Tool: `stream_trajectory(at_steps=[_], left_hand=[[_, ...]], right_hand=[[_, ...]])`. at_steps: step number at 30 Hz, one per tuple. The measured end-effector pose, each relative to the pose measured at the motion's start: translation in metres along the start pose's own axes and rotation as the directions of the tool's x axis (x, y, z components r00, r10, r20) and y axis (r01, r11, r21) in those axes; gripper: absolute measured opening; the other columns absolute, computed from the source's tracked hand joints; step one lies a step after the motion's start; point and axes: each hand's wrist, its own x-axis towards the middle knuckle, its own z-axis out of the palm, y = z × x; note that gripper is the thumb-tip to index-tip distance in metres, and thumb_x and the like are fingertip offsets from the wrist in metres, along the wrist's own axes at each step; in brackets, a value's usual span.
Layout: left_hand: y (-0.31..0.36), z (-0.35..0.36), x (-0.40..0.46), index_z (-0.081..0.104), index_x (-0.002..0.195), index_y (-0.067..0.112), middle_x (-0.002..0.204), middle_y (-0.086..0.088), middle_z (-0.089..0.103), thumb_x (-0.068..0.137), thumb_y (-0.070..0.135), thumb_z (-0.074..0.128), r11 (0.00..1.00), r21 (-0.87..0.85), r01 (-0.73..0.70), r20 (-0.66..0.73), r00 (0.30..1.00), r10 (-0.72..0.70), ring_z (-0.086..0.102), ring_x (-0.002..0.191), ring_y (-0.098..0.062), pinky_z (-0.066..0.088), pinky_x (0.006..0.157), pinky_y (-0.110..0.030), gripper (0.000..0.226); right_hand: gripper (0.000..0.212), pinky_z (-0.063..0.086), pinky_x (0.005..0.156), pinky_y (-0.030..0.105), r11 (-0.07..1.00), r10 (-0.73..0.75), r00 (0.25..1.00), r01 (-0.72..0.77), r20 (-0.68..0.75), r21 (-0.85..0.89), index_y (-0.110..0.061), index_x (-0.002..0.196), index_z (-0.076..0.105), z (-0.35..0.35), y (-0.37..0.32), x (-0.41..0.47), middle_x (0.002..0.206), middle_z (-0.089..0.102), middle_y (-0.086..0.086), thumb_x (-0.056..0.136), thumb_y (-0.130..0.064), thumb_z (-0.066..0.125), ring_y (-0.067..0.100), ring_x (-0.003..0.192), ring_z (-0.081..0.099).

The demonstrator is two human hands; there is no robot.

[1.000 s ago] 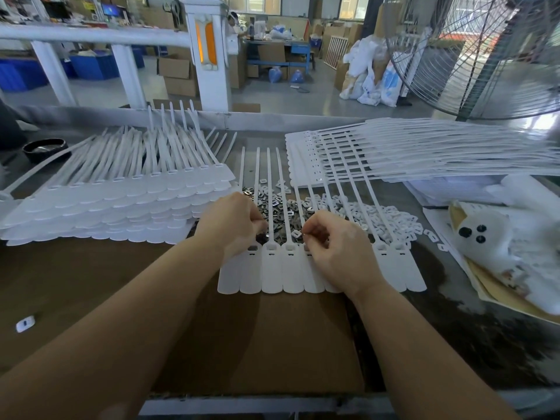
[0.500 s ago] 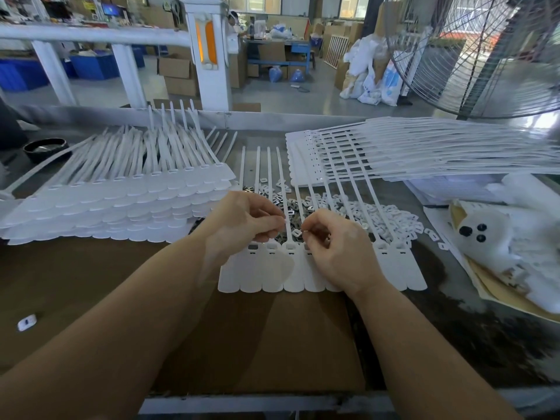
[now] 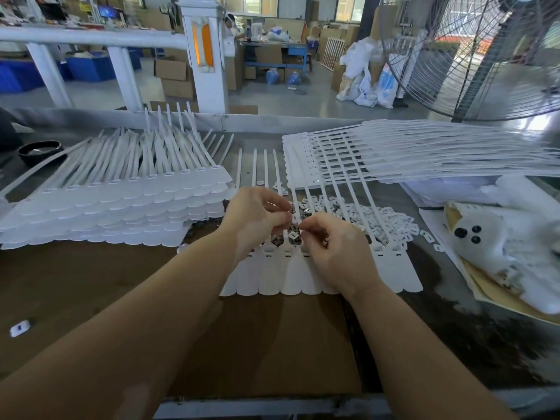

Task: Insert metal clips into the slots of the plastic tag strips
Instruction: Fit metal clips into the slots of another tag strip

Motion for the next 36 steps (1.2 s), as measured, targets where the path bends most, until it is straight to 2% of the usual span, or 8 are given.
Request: stream_trajectory(at_steps=[3, 6, 11, 14, 21, 28, 32, 36], left_hand=[[0.002, 0.007, 0.004, 0.070, 0.098, 0.005, 0.084, -0.007, 0.072, 0.084, 0.004, 0.067, 0.999, 0.048, -0.026, 0.036, 0.999, 0.024, 0.069, 0.074, -0.014, 0.057, 0.071, -0.022, 0.014], [0.001, 0.002, 0.009, 0.072, 0.094, 0.014, 0.087, 0.003, 0.070, 0.085, 0.009, 0.067, 0.952, 0.294, -0.085, -0.042, 0.994, 0.102, 0.066, 0.081, -0.012, 0.053, 0.078, -0.026, 0.012], [-0.004, -0.016, 0.014, 0.074, 0.088, 0.021, 0.086, 0.004, 0.070, 0.084, 0.013, 0.066, 0.830, 0.557, -0.011, -0.083, 0.994, 0.069, 0.060, 0.069, -0.009, 0.044, 0.059, -0.018, 0.013], [-0.004, -0.015, 0.014, 0.075, 0.095, 0.018, 0.090, 0.000, 0.070, 0.084, 0.011, 0.064, 0.797, 0.604, -0.011, -0.022, 0.999, 0.030, 0.058, 0.068, -0.011, 0.046, 0.063, -0.021, 0.016], [-0.006, -0.019, 0.012, 0.070, 0.108, 0.015, 0.106, -0.003, 0.067, 0.084, 0.000, 0.054, 0.746, 0.664, -0.048, 0.018, 0.999, 0.048, 0.060, 0.092, -0.017, 0.046, 0.074, -0.021, 0.032], [-0.009, -0.014, 0.007, 0.074, 0.101, 0.016, 0.098, -0.008, 0.068, 0.086, 0.012, 0.063, 0.639, 0.764, -0.090, 0.018, 0.993, 0.117, 0.061, 0.086, -0.025, 0.043, 0.067, -0.025, 0.019], [-0.009, -0.014, 0.005, 0.077, 0.091, 0.014, 0.091, -0.008, 0.071, 0.085, 0.011, 0.065, 0.672, 0.734, -0.096, -0.009, 0.989, 0.151, 0.061, 0.079, -0.024, 0.042, 0.065, -0.021, 0.014], [-0.013, -0.014, 0.003, 0.075, 0.088, 0.011, 0.095, -0.007, 0.067, 0.085, 0.010, 0.066, 0.696, 0.711, -0.101, -0.059, 0.978, 0.202, 0.049, 0.077, -0.016, 0.040, 0.070, -0.022, 0.009]], right_hand=[[0.014, 0.052, 0.074, 0.040, 1.000, 0.003, 1.000, -0.003, -0.002, 0.000, -0.012, 0.092, 0.068, 0.000, 0.000, 0.000, 0.078, 0.069, 0.000, 0.084, -0.005, 0.059, 0.017, 0.078, 0.063], [0.015, 0.053, 0.076, 0.039, 1.000, -0.001, 1.000, 0.001, 0.000, -0.014, -0.012, 0.094, 0.068, 0.000, 0.002, 0.001, 0.080, 0.069, 0.000, 0.083, -0.005, 0.059, 0.017, 0.079, 0.064], [0.015, 0.053, 0.075, 0.038, 1.000, -0.007, 1.000, 0.007, 0.001, -0.027, -0.012, 0.093, 0.068, 0.001, 0.002, 0.002, 0.081, 0.069, 0.001, 0.083, -0.005, 0.060, 0.016, 0.079, 0.063], [0.015, 0.053, 0.074, 0.037, 1.000, -0.004, 1.000, 0.004, 0.001, -0.030, -0.012, 0.092, 0.068, 0.000, 0.002, 0.001, 0.080, 0.069, 0.000, 0.082, -0.005, 0.060, 0.016, 0.077, 0.063], [0.015, 0.052, 0.077, 0.038, 0.999, 0.010, 1.000, -0.009, 0.021, -0.044, -0.013, 0.095, 0.067, 0.001, 0.002, 0.000, 0.082, 0.069, 0.000, 0.084, -0.006, 0.059, 0.016, 0.080, 0.063], [0.015, 0.052, 0.076, 0.037, 0.999, 0.008, 1.000, -0.007, 0.019, -0.047, -0.012, 0.094, 0.068, 0.000, 0.001, 0.000, 0.083, 0.069, 0.000, 0.083, -0.005, 0.059, 0.016, 0.080, 0.062], [0.014, 0.051, 0.075, 0.037, 0.998, -0.002, 1.000, 0.003, 0.015, -0.065, -0.010, 0.092, 0.068, 0.000, 0.001, 0.001, 0.082, 0.068, 0.001, 0.083, -0.004, 0.059, 0.017, 0.079, 0.061], [0.014, 0.052, 0.075, 0.037, 0.998, -0.002, 1.000, 0.003, 0.015, -0.066, -0.010, 0.091, 0.067, 0.001, 0.000, 0.001, 0.081, 0.068, 0.000, 0.083, -0.004, 0.058, 0.017, 0.078, 0.062]])
